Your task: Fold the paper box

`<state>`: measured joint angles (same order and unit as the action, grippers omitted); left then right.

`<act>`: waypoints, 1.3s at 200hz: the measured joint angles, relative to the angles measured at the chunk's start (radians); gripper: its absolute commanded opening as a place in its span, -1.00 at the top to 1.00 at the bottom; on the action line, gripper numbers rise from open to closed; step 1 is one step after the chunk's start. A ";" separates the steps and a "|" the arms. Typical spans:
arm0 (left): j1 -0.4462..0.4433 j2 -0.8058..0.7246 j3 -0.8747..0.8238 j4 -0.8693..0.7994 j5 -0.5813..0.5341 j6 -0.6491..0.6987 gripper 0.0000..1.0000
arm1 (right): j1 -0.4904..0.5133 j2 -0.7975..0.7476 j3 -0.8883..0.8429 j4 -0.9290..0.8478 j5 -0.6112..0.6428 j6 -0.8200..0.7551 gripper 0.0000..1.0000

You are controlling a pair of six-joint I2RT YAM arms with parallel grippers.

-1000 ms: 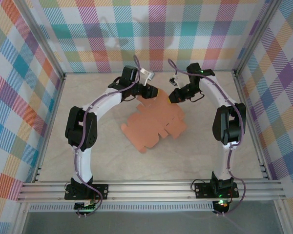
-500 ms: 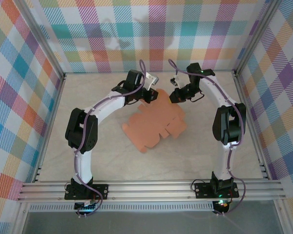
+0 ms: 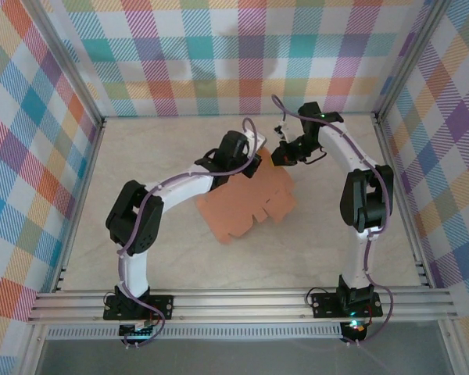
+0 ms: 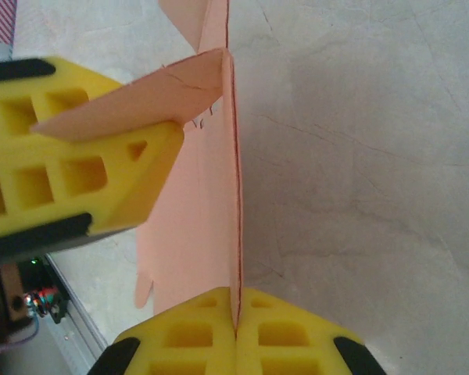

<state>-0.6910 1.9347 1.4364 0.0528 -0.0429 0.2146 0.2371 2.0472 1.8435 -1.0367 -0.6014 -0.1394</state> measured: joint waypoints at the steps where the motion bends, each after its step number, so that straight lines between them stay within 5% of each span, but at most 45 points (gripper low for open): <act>1: -0.001 0.000 0.000 0.001 -0.005 0.001 0.93 | 0.000 0.000 0.000 0.000 -0.001 0.001 1.00; 46: -0.048 0.009 0.000 0.017 -0.158 0.056 0.81 | -0.001 0.000 0.000 0.003 -0.011 0.033 1.00; 123: 0.013 -0.084 -0.098 0.061 0.118 -0.151 -0.52 | 0.000 0.000 -0.022 0.101 0.108 -0.026 1.00; 148: 0.086 -0.211 -0.225 0.113 0.187 -0.233 -0.75 | 0.006 0.000 -0.036 0.133 0.186 -0.042 1.00; 210: 0.315 -0.371 -0.475 0.213 0.238 -0.451 -0.81 | 0.078 -0.048 -0.203 0.275 0.454 -0.153 1.00; 260: 0.387 -0.370 -0.522 0.220 0.270 -0.522 -0.83 | 0.193 -0.084 -0.310 0.403 0.709 -0.274 1.00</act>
<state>-0.3038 1.5642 0.9142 0.2733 0.2272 -0.3073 0.4301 1.9636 1.5333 -0.6338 0.1074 -0.4133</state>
